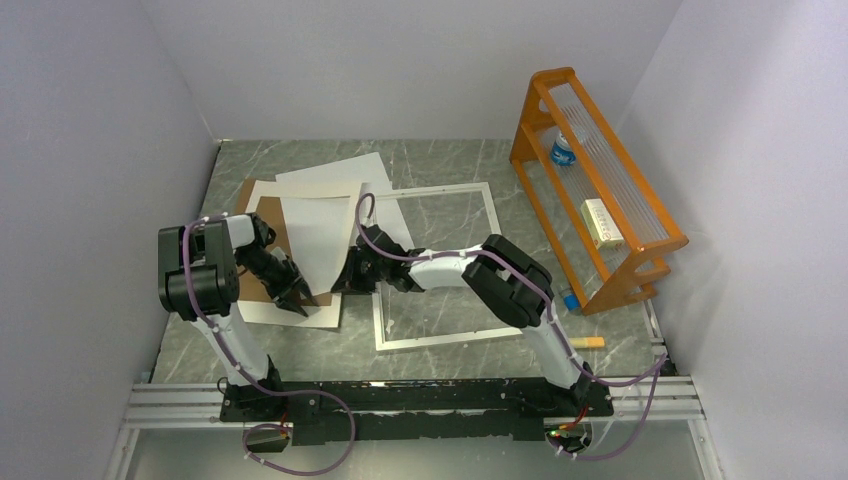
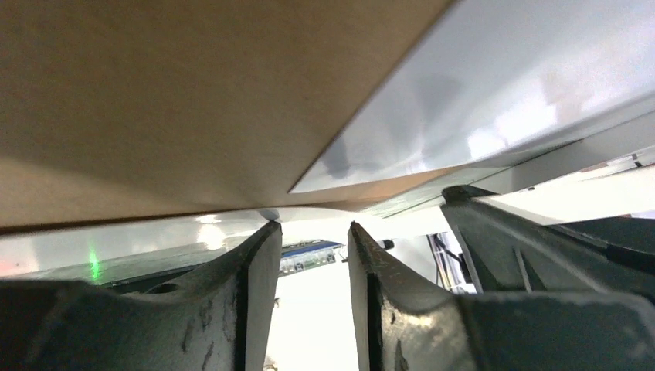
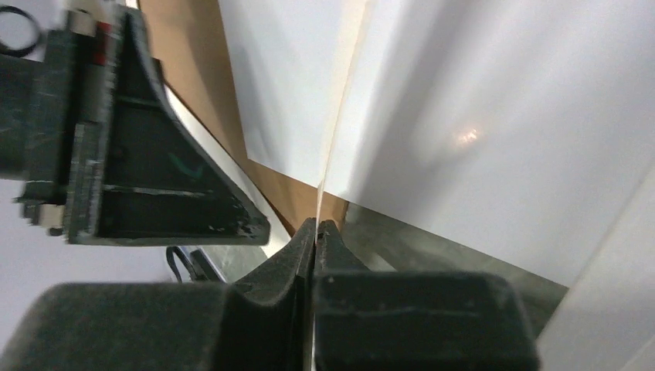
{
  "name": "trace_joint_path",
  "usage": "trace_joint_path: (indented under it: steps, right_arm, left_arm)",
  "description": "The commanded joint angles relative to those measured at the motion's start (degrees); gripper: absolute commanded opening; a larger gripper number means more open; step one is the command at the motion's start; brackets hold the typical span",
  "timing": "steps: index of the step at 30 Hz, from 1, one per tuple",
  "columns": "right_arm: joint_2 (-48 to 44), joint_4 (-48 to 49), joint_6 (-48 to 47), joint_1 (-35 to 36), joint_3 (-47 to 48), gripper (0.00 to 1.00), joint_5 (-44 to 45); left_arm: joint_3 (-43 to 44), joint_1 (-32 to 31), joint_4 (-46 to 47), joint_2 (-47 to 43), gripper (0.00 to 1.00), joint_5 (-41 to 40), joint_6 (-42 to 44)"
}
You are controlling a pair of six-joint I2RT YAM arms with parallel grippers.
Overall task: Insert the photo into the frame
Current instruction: Pick up the photo frame item at the center of the board, then place the photo frame item in the photo frame.
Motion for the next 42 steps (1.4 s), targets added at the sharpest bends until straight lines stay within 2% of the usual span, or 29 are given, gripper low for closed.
trace_joint_path:
  steps: [1, 5, 10, 16, 20, 24, 30, 36, 42]
  right_arm:
    - [-5.0, -8.3, -5.4, -0.5, 4.7, 0.0, 0.8]
    - [-9.1, -20.5, -11.2, -2.5, 7.8, 0.0, -3.9]
    - [-18.3, -35.2, -20.7, -6.7, 5.8, 0.0, -7.5]
    - [-31.5, -49.5, -31.2, -16.7, -2.6, 0.0, -12.0]
    - [-38.3, -61.4, -40.8, -23.0, -6.5, 0.0, -8.3]
    - [-40.8, -67.3, -45.1, -27.7, -10.3, 0.0, -6.1]
    - [-39.9, -71.5, -50.2, -30.1, -11.8, 0.0, -1.6]
    - [-38.5, -72.4, -48.1, -33.6, -9.5, 0.0, 6.5]
    - [-38.4, -73.7, -48.5, -38.8, -9.0, 0.0, 9.7]
  left_arm:
    - [4.3, -0.9, -0.9, -8.1, 0.48, -3.9, -1.8]
    - [10.9, -0.9, -5.8, -14.6, 0.62, -4.5, -1.4]
    - [14.5, -0.9, -8.0, -20.3, 0.72, -2.0, -0.9]
    - [15.0, -0.9, -6.8, -21.9, 0.74, 0.4, 0.8]
    - [12.8, -0.9, -3.8, -20.8, 0.74, 2.2, 0.9]
    - [9.5, -1.3, -0.6, -19.6, 0.72, 4.2, 0.6]
    - [7.8, -1.8, 2.1, -18.0, 0.73, 4.7, 1.0]
    - [8.3, -2.0, 3.3, -14.5, 0.72, 4.5, 2.3]
    - [7.9, -2.2, 4.7, -12.0, 0.71, 4.6, 2.7]
